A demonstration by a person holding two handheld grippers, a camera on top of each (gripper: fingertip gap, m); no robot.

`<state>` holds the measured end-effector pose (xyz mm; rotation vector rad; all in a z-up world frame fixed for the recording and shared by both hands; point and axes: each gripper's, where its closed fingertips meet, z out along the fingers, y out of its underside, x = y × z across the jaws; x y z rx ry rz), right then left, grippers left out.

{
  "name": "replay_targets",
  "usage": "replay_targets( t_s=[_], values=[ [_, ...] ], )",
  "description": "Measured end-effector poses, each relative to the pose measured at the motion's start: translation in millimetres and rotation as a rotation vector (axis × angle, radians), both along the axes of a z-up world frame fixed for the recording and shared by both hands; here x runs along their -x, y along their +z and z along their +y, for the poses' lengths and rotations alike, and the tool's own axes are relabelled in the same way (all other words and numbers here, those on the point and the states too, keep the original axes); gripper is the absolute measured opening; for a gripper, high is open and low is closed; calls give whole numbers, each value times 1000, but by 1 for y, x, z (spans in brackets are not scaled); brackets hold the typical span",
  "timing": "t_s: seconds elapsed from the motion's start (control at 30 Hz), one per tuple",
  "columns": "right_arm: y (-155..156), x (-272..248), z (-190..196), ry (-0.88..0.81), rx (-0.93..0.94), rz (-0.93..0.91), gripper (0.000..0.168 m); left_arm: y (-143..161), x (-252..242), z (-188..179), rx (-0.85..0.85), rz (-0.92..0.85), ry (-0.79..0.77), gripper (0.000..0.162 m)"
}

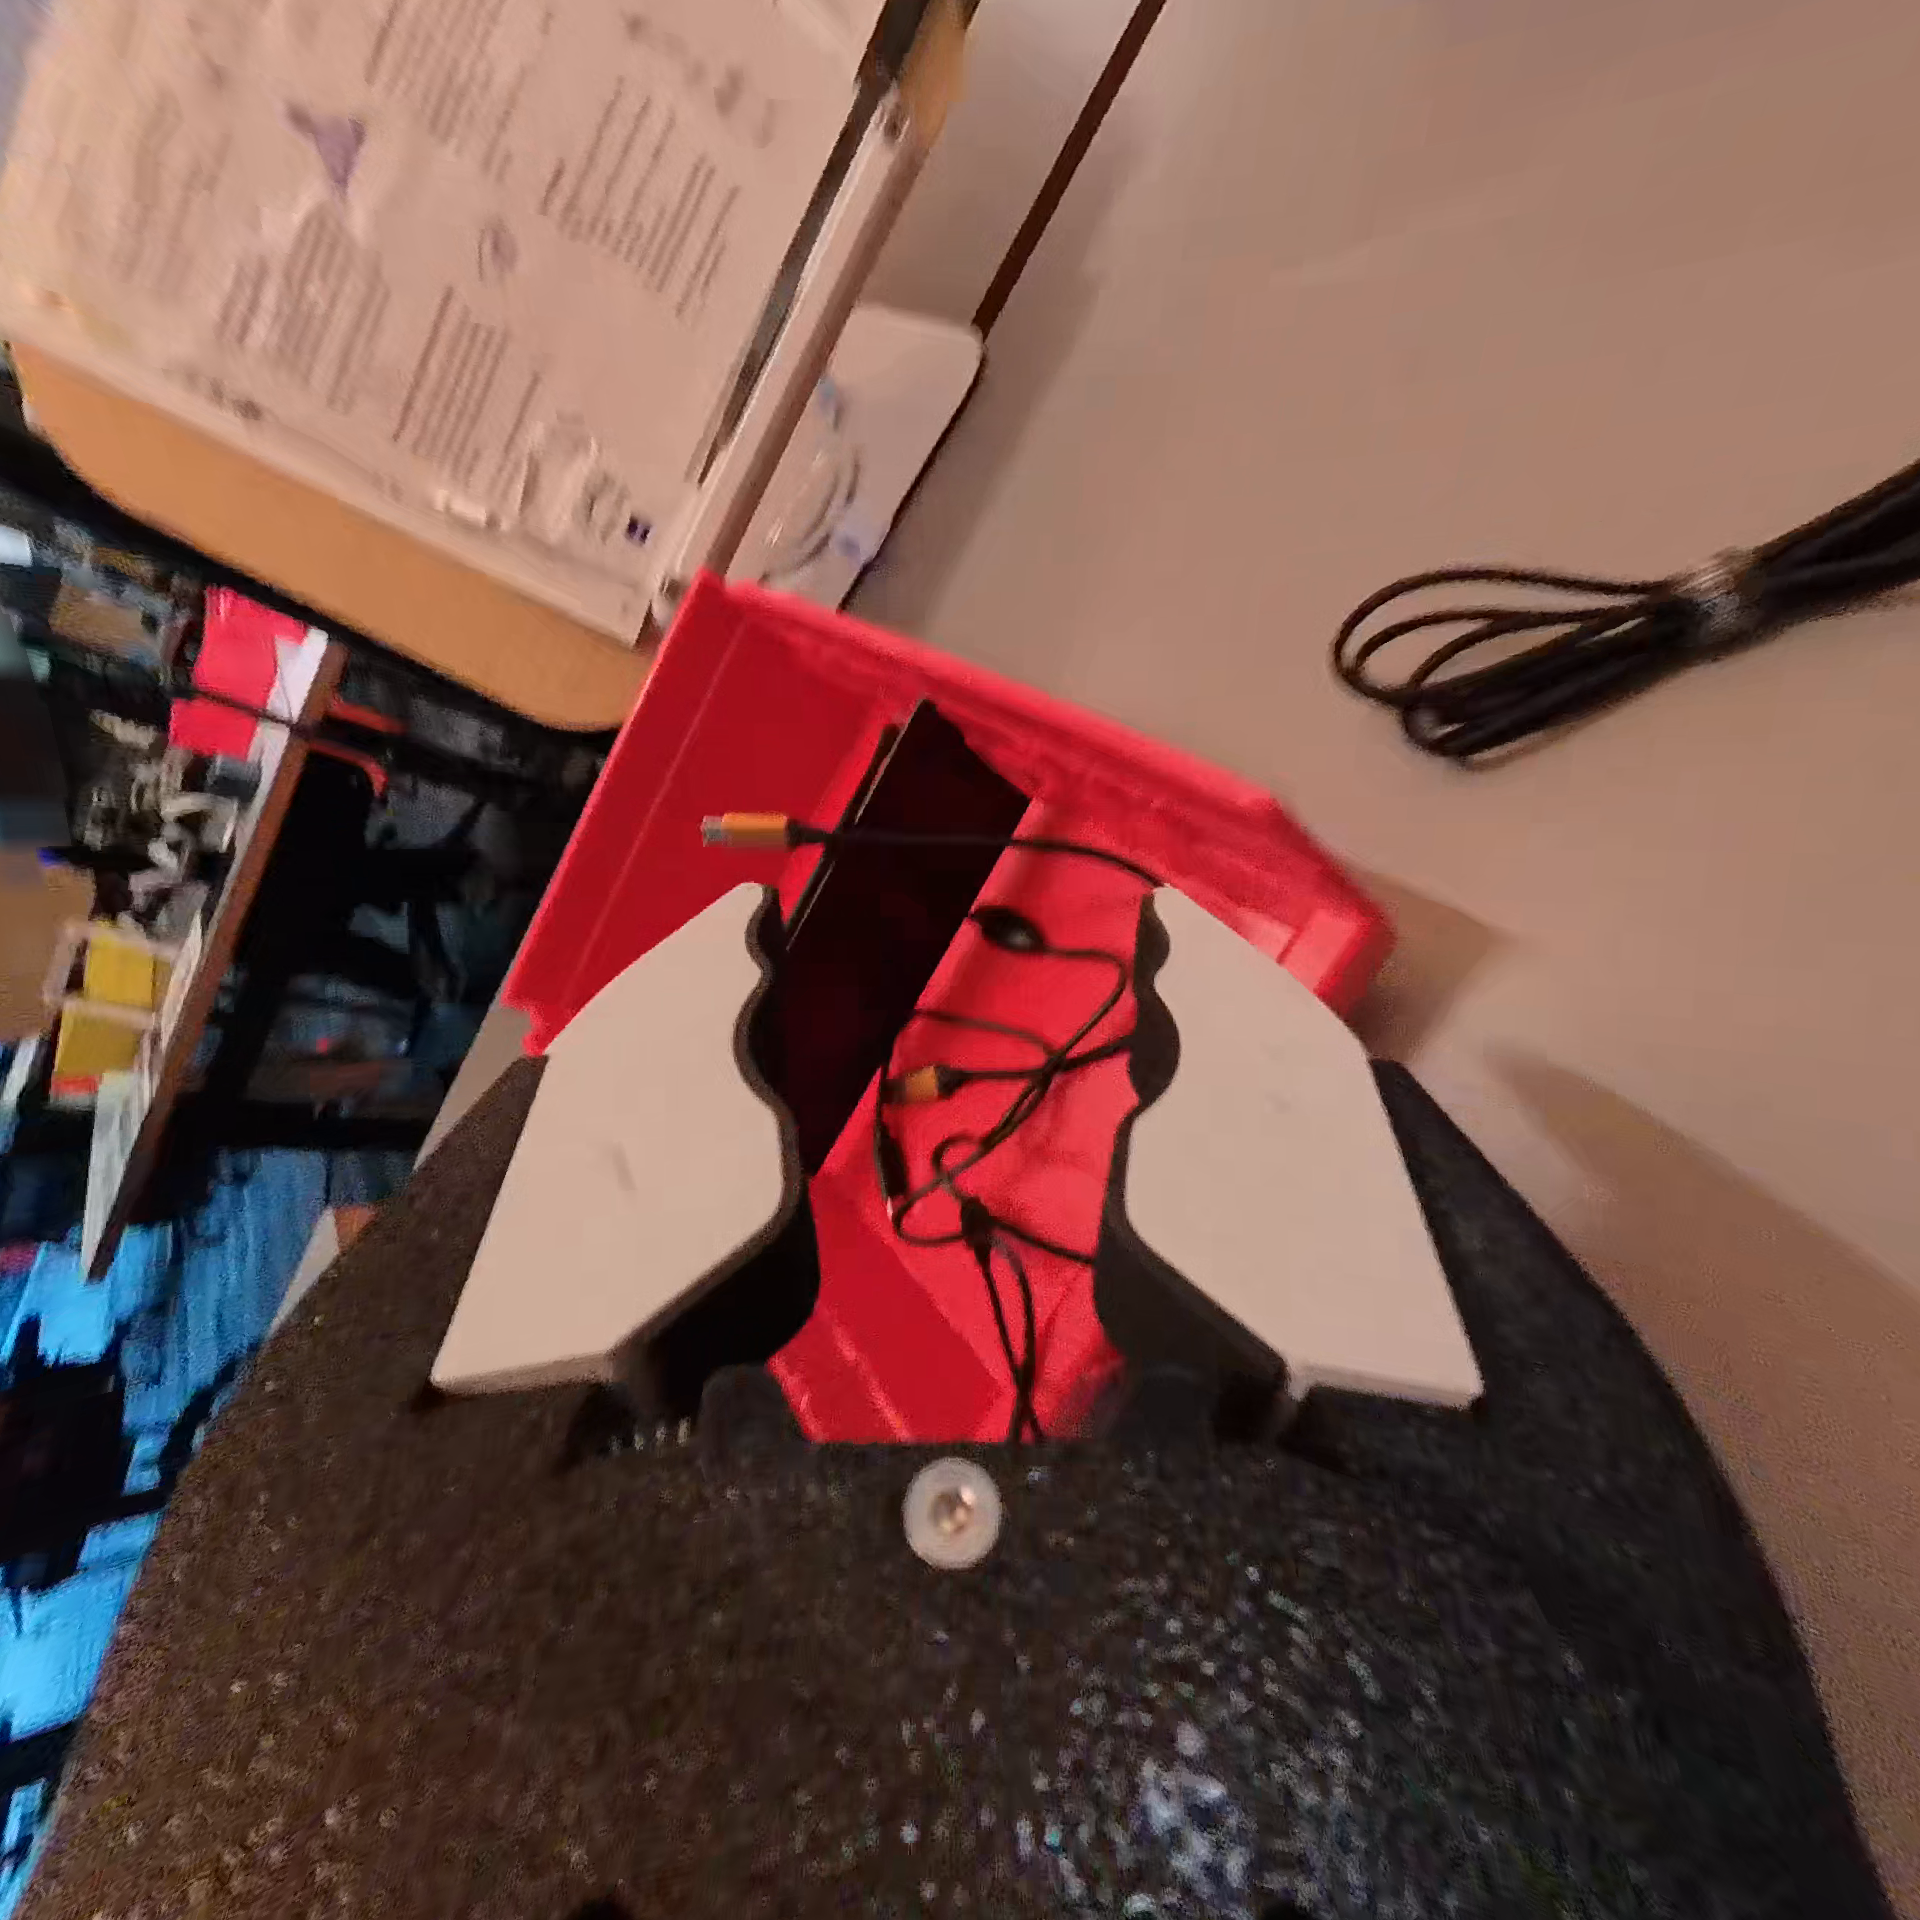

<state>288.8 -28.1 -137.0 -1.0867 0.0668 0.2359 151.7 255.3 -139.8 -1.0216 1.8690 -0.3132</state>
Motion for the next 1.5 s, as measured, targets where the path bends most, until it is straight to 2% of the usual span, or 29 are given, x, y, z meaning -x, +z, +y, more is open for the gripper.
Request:
replay_targets(
  t_s=[0.03, 0.13, 0.23, 0.33, 0.47, 0.57, 0.63, 0.77, 0.87, 1.0, 1.07, 1.13, 1.23, 1.3, 1.4, 1.5],
  values=[
    [0, 0, 0, 3, 1, 0, 24, 1, -5, -30, 7, 4, -129, 48],
    [0, 1, 1, 7, 3, -1, 24, -23, -3, -131, 41, 157, -563, 45],
    [0, 1, 1, 7, 2, -1, 24, -59, 7, -198, 96, 383, -846, 40],
    [0, 0, 0, 2, -1, 3, 24, -82, -5, -228, 72, 503, -963, 37],
    [0, 0, 0, -2, -3, 4, 24, -114, -19, -245, -3, 591, -1040, 27],
    [0, 0, 0, -2, -3, 2, 24, -136, -25, -251, -64, 571, -1043, 18],
    [0, 1, 1, 0, 0, -2, 25, -143, -33, -247, -89, 519, -984, 9],
    [0, 1, 1, 4, 5, -1, 25, -133, -29, -240, 60, 496, -913, 6],
    [0, 0, 1, 4, 3, 3, 24, -103, -12, -238, 319, 567, -931, 6],
    [0, -1, 1, 6, 1, 7, 24, -32, 22, -236, 737, 757, -1041, 6],
    [0, -2, 1, 5, -2, 13, 24, 2, 31, -229, 867, 845, -1087, 6],
    [0, -2, 1, 5, -3, 16, 24, 15, 37, -214, 891, 992, -1063, 6],
    [0, -2, 1, 7, -2, 17, 25, -8, 28, -199, 803, 1172, -953, 6],
    [0, -2, 1, 5, -4, 17, 24, -35, 12, -197, 710, 1206, -879, 6],
    [0, -3, 0, -3, -5, 13, 24, -75, -21, -203, 557, 1117, -841, 6],
    [0, -3, -1, -11, -6, 12, 24, -104, -59, -206, 439, 948, -788, 12]
  ],
)
